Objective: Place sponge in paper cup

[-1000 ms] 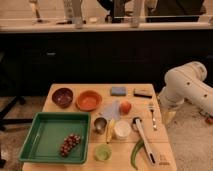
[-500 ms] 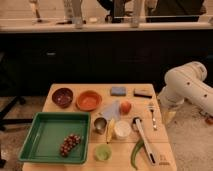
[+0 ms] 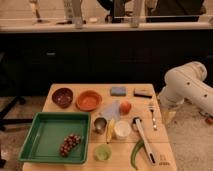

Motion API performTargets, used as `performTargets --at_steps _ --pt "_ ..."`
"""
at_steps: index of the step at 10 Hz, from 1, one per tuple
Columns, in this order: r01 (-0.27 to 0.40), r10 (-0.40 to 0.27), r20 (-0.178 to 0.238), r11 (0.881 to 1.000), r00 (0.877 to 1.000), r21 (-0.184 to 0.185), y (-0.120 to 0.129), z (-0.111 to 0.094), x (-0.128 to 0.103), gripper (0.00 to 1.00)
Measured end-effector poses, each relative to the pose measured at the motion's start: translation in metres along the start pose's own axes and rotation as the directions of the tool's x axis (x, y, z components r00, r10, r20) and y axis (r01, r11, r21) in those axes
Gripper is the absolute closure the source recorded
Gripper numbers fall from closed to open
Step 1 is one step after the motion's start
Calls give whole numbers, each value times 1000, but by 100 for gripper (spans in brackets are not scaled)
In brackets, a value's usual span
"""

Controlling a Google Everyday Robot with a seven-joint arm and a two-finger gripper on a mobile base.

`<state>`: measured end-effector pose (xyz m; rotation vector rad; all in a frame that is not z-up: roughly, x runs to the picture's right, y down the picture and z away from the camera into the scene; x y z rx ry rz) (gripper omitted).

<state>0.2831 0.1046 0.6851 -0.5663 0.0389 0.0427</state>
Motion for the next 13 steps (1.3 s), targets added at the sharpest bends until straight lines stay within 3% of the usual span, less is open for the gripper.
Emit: performTargets --at_steps 3,6,13 --pt "1 -1 23 1000 1000 7 -6 0 0 20" --pt "16 -16 61 1000 998 9 -32 6 -14 20" --pt "42 -43 62 999 997 7 -60 38 -46 20"
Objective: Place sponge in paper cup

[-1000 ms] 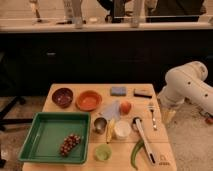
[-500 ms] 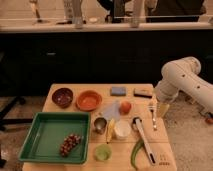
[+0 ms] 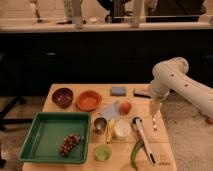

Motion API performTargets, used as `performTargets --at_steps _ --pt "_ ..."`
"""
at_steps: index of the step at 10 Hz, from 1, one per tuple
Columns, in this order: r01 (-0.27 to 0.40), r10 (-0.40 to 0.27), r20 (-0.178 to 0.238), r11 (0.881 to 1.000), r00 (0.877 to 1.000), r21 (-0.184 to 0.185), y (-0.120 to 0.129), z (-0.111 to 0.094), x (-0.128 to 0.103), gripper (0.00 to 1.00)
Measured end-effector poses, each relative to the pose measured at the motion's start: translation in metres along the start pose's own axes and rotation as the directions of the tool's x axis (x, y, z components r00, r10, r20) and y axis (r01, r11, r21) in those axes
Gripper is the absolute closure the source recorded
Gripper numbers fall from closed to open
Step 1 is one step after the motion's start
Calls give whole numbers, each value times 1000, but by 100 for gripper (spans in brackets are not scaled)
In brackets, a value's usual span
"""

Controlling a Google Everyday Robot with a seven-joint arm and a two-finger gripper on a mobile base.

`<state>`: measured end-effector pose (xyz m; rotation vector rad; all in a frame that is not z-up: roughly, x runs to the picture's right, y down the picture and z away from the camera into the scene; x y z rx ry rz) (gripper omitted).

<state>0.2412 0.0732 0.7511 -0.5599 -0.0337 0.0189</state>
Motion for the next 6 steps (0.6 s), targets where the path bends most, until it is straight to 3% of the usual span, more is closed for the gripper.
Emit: performTargets --at_steps 6 --pt "29 -29 -23 999 999 -22 -34 31 -27 20"
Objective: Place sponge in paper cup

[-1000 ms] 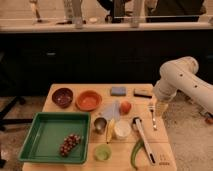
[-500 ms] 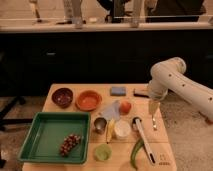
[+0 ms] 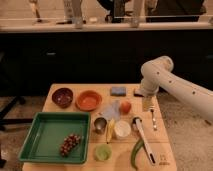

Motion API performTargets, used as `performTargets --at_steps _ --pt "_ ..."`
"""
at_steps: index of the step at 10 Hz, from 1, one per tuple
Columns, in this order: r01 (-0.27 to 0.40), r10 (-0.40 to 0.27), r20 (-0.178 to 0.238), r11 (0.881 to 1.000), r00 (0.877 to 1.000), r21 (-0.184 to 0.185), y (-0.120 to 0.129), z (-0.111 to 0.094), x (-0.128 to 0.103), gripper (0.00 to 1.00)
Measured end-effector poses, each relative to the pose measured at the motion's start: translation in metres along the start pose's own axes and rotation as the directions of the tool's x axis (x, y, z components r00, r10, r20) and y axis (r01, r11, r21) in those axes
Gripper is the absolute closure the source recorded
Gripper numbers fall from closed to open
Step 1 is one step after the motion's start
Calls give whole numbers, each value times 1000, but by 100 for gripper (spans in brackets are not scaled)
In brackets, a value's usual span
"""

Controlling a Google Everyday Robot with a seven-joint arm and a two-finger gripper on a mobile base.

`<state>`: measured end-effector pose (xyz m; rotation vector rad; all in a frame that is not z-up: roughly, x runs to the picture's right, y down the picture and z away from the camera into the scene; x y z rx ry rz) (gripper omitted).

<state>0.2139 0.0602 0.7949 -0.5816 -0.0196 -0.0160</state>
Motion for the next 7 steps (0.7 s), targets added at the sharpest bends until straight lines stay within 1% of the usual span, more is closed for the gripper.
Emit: performTargets --at_steps 3,6,7 --pt "17 -17 -7 1000 1000 -10 -20 11 -13 20" --pt "31 -31 -14 999 999 -16 -46 21 -26 20" --pt "36 -36 -9 999 999 -14 -57 23 -34 20"
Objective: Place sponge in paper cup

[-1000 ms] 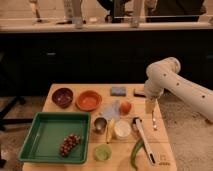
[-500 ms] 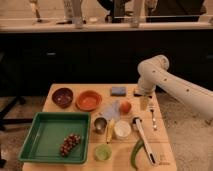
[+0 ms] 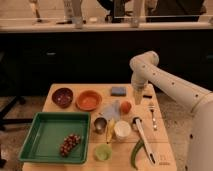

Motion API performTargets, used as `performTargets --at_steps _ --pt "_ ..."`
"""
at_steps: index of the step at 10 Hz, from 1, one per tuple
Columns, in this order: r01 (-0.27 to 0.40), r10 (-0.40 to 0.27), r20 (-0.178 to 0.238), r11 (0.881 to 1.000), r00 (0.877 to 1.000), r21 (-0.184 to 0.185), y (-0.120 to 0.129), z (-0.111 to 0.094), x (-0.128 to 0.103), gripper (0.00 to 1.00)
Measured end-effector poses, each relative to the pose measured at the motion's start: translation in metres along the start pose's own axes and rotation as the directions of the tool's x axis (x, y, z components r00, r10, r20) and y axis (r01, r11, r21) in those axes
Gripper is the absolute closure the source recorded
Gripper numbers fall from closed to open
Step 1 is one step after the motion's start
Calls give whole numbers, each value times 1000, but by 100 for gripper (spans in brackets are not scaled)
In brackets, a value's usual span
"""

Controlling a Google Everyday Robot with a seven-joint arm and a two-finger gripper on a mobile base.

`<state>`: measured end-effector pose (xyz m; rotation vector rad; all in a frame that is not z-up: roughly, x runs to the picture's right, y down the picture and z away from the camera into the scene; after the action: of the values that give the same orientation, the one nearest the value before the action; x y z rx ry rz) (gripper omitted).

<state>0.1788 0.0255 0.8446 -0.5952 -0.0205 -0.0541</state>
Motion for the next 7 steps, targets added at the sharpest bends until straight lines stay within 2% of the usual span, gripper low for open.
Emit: performTargets --at_steps 3,7 --pt "16 -17 41 1000 999 7 -32 5 -29 20" --pt "-13 10 94 1000 996 23 -41 22 -19 20"
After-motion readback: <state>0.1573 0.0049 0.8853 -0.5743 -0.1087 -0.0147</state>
